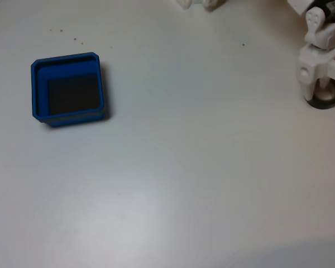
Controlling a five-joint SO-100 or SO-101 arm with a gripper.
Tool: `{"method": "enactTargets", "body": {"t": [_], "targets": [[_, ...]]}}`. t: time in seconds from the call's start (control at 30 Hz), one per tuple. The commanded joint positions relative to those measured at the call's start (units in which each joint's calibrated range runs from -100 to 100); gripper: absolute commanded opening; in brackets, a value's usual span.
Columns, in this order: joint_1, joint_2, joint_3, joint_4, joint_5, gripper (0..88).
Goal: Pick the black tape roll and drop it in the blue box
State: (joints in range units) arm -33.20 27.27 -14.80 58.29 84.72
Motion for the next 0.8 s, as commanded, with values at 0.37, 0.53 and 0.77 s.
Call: {"method": "enactTargets", "body": {"t": [0.37, 0.53, 0.77], "targets": [[-0.56, 0.66, -3.53, -2.76, -5.14, 21.1], [-0.46, 1.00, -3.53, -2.76, -5.14, 21.1], [-0.46, 1.33, -3.35, -2.76, -5.31, 21.1]]}}
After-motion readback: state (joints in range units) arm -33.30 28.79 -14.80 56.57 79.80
